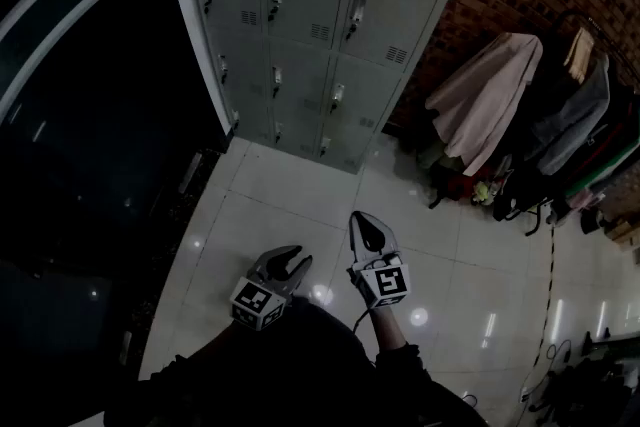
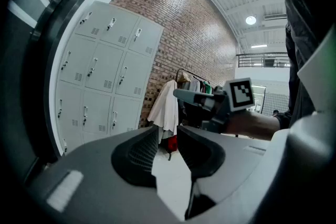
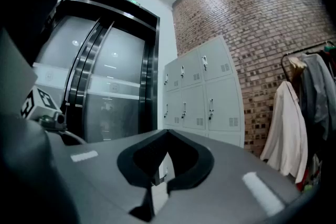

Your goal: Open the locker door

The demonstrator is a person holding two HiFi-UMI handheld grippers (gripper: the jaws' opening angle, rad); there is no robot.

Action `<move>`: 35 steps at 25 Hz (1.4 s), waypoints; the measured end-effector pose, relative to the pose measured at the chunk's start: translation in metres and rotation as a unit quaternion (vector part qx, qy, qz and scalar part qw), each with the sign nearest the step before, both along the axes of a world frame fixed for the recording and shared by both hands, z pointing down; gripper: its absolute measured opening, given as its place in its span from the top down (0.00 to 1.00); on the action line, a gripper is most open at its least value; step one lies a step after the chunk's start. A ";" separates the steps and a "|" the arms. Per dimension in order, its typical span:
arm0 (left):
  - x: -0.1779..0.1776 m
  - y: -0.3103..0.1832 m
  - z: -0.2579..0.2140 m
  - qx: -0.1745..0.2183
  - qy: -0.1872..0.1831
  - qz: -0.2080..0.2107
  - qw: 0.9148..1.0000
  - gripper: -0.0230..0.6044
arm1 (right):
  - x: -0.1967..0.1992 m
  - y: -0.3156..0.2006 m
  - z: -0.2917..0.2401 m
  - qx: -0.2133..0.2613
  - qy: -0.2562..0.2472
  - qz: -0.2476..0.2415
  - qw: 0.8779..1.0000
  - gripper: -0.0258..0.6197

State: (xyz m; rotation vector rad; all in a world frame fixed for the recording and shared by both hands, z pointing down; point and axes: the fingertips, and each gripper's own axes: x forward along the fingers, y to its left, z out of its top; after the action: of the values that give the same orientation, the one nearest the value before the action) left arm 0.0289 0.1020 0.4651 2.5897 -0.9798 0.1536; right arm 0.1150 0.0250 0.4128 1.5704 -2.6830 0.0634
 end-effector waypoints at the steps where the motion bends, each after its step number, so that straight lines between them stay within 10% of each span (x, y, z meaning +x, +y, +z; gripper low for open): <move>1: -0.004 -0.008 0.002 0.002 0.000 -0.001 1.000 0.76 | 0.003 -0.022 -0.004 0.009 0.002 0.002 1.000 0.96; 23: -0.042 -0.379 -0.026 0.051 0.038 0.001 0.998 0.76 | 0.017 -0.567 -0.056 0.001 0.099 0.075 0.992 0.87; 35: -0.083 -0.405 0.017 -0.018 0.029 -0.030 0.999 0.76 | 0.032 -0.667 -0.055 0.023 0.106 0.151 0.983 0.85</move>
State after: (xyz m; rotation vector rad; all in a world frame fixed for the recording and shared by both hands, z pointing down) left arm -0.0544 -0.3029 0.4818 2.5138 -1.0233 0.0787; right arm 0.1471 -0.6419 0.3576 1.8667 -2.2877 -0.1505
